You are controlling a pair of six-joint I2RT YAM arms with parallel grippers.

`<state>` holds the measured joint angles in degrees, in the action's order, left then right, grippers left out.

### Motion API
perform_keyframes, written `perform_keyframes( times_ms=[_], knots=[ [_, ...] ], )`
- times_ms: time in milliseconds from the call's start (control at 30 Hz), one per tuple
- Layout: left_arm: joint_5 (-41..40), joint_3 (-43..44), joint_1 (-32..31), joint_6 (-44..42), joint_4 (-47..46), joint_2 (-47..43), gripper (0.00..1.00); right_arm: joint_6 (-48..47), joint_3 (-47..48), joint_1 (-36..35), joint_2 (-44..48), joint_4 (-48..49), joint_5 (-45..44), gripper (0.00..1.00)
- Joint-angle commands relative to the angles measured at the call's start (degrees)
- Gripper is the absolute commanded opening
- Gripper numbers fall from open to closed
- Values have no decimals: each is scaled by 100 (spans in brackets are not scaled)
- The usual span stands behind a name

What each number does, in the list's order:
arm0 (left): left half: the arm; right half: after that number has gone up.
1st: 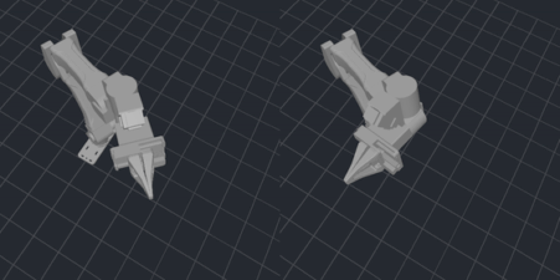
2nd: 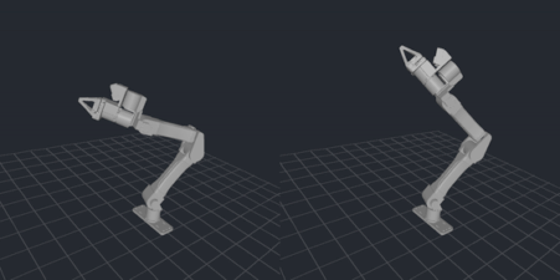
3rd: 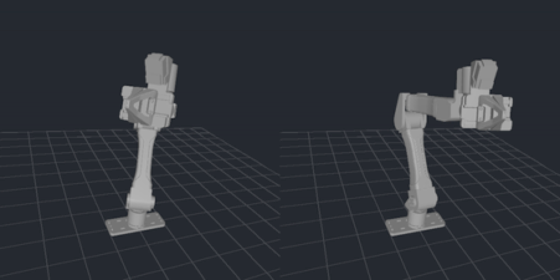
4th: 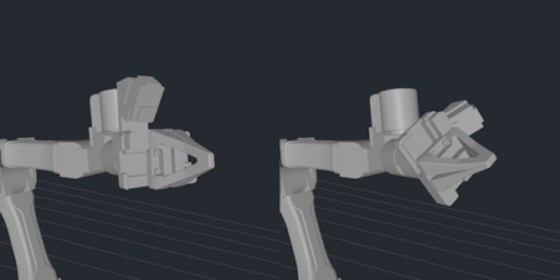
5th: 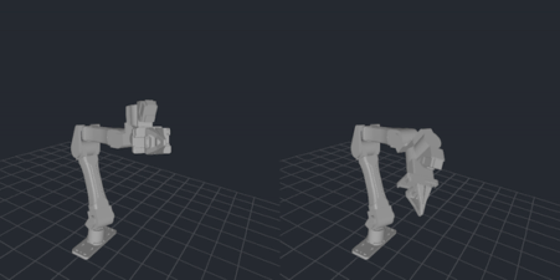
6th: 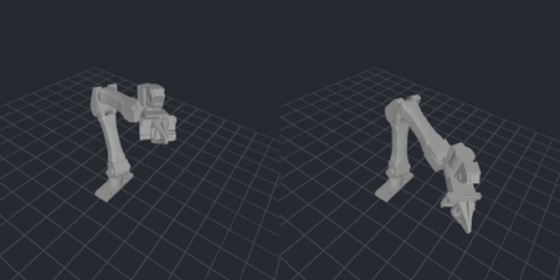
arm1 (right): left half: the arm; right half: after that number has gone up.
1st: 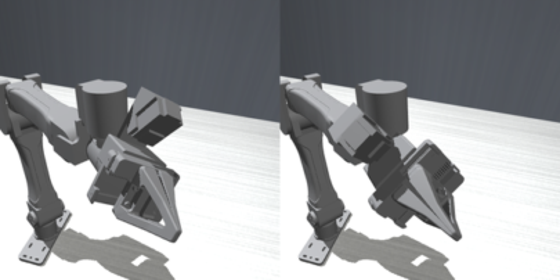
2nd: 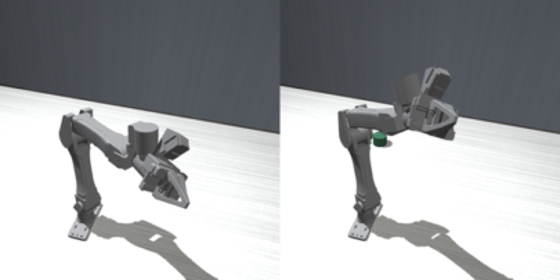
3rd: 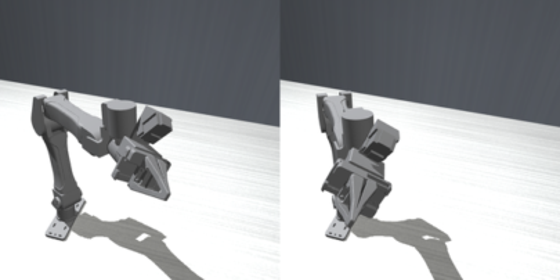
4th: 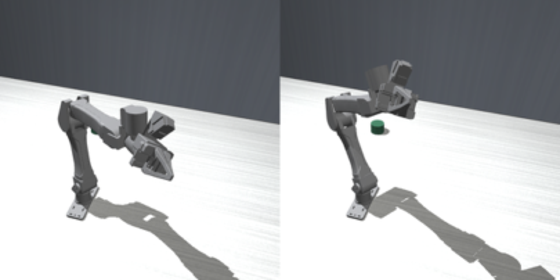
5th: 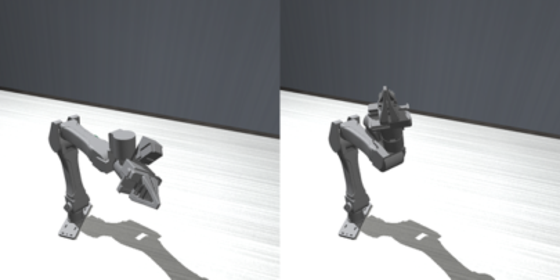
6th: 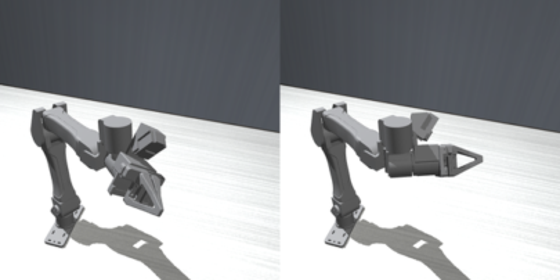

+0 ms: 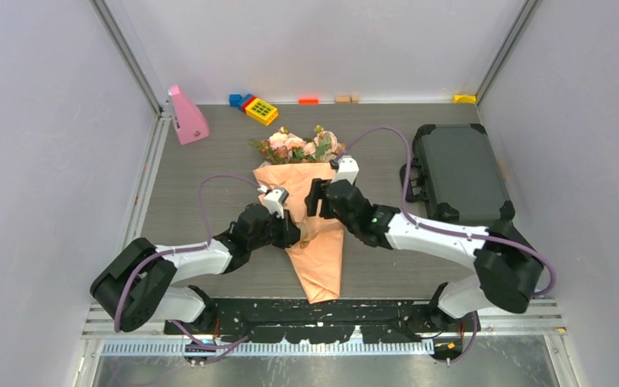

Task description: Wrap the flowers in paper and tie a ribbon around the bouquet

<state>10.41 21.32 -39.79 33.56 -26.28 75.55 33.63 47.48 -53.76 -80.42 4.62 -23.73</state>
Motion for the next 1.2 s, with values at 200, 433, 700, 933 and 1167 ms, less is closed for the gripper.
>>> perform_keyframes(
  times_ms=[200, 433, 700, 933, 1167],
  knots=[
    [-143, -75, -21, -143, -100, -44, 0, 350, 1469, 14, -1720, -862, 557, 66],
    [-200, -93, -20, -172, -96, -101, 0, 547, 1591, 6, -2246, -741, 759, 38],
    [-283, -86, -20, -179, 1, -253, 0, 318, 1302, 1, -1767, -502, 132, 1],
    [-456, 29, -20, -164, 409, -539, 1, -373, 801, 14, -865, 335, -644, 1],
    [-686, 184, -20, -56, 1002, -968, 30, -708, 368, 234, -325, 409, -981, 1]
  ],
)
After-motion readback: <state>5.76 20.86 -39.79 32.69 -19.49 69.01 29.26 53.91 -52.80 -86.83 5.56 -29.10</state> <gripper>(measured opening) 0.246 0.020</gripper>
